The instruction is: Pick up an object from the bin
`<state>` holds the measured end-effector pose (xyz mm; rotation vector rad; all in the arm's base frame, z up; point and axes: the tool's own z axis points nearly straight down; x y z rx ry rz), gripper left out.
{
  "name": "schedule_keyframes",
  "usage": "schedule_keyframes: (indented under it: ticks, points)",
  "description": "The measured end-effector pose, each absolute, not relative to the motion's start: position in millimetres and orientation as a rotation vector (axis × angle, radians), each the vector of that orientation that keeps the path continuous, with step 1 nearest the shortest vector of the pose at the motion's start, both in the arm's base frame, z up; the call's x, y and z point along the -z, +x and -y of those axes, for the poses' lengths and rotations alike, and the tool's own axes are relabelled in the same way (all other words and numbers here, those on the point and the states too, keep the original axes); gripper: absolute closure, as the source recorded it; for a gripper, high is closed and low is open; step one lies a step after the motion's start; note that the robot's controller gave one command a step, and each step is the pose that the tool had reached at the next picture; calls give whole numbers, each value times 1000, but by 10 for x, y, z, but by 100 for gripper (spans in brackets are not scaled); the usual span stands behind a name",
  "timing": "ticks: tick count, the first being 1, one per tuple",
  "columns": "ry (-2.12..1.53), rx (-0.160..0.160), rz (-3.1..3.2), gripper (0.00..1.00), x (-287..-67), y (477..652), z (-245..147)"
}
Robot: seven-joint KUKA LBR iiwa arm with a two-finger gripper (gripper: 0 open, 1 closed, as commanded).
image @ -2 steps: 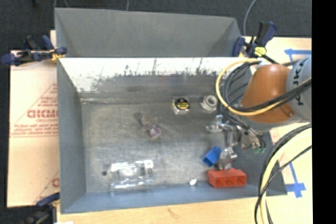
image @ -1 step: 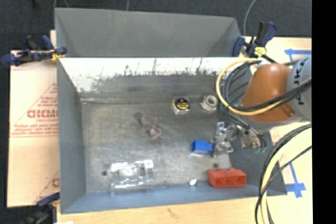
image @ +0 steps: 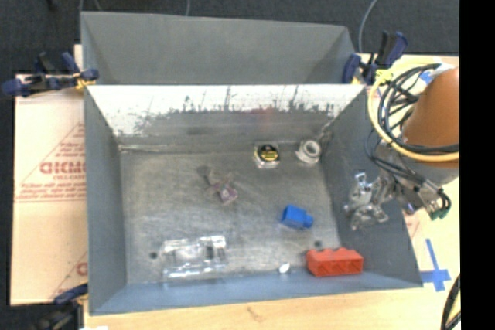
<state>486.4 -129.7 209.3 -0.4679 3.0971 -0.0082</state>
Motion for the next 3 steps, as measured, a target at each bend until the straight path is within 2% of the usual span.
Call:
schedule_keyframes:
  ticks: [1, 2, 3]
  points:
    - [-470, 3, -3103, 0, -2052, 4857, 1290]
    - [-686, 4, -3050, 0, -1010, 4905, 919]
    - [-691, 5, -3053, 100, -1025, 4899, 924]
